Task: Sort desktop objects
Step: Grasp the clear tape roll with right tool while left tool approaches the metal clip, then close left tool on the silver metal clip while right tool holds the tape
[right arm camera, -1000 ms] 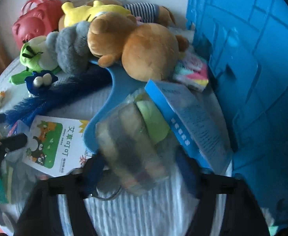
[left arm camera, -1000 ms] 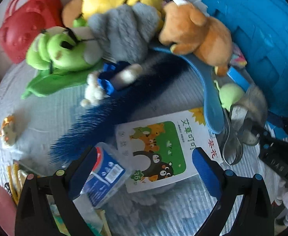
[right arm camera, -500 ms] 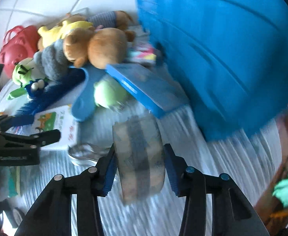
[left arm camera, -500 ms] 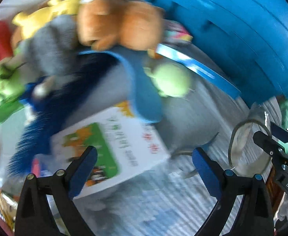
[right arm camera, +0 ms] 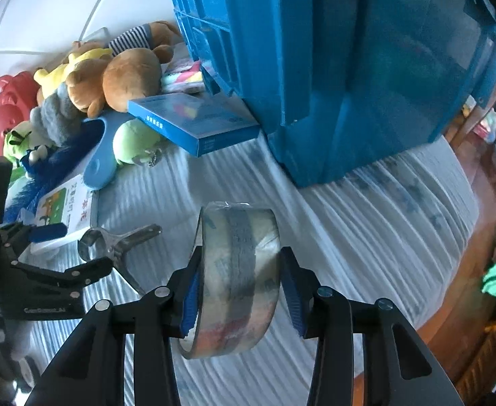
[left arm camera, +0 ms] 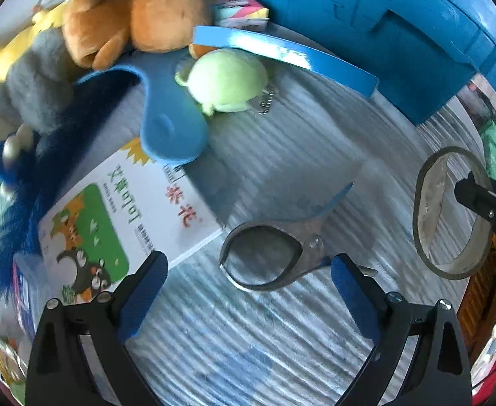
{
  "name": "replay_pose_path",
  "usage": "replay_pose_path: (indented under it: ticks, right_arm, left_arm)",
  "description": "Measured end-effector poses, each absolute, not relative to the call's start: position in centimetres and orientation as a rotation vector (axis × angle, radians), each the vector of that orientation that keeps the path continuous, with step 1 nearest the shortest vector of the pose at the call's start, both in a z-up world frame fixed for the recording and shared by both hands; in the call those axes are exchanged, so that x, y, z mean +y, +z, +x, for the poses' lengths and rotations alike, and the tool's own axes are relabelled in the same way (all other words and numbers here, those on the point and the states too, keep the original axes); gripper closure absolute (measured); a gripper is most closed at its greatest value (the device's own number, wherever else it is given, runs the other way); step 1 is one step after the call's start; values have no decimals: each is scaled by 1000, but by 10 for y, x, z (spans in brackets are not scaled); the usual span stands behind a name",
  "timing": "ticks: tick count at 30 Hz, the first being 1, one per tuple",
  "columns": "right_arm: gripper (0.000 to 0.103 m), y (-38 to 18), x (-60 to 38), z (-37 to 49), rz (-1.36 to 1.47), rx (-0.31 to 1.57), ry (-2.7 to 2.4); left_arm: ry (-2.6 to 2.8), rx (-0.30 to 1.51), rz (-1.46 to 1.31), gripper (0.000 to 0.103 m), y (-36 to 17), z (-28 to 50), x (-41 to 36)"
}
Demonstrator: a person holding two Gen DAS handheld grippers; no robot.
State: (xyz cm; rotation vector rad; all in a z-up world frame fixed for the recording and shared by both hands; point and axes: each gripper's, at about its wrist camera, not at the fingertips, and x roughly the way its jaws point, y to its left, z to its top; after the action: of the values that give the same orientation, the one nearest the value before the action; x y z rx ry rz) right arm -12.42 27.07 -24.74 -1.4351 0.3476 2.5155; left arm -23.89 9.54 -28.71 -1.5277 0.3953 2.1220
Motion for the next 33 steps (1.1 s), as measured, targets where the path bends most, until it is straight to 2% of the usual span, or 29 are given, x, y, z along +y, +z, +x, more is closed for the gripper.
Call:
replay_pose_path:
  ticks: [4,10,16,21,22,23,24,25,26,27,29,31,33]
  right_arm:
    - [61,-252,278,-125,-1481,330,2523]
    - [73,-258,290,-133,-1580,213,2581]
    - [73,-280,314,-143,-1753,117,2711]
    - [73,-286,334,-151,-1852,7,2817]
    - [73,-286,335,-153,-1861,-1,2836]
    - [71,-285,337,-154,-1870,-10,2855]
    - [70,-285,337,-155,-1876,-8,2870]
    - [69,-284,338,-156,-1880,3,2883]
    - [58,-285,337,-156,-1886,13,2889]
    - [43,-286,336,-157,-1898,27,2890]
    - [38,-288,333,-159,-1917,54,2882]
    - [36,-289,331,-159,-1938,150,2863]
    - [23,-289,325,-158,-1930,210,2837]
  left_arm:
    - [2189,313,-1576,4,-280,-236,89]
    - [2346,93,-1673,4,-270,-231,85]
    - [2558,-248,-1795,4,-272,-211,95]
    - [2637,-515,-1885,7,-294,-218,109]
    - [2646,-528,-1878,10,-295,-219,111]
    - [2659,-531,-1869,26,-295,-219,114]
    - [2672,-504,-1873,45,-295,-218,117]
    - [2684,-458,-1884,55,-293,-217,118]
    - [2685,-433,-1888,66,-292,-213,117]
    - [2678,-424,-1889,76,-291,-209,114]
    - [2654,-411,-1897,81,-290,-199,104]
    - [2640,-374,-1912,81,-288,-190,93]
    - [2625,-346,-1920,81,-286,-185,86]
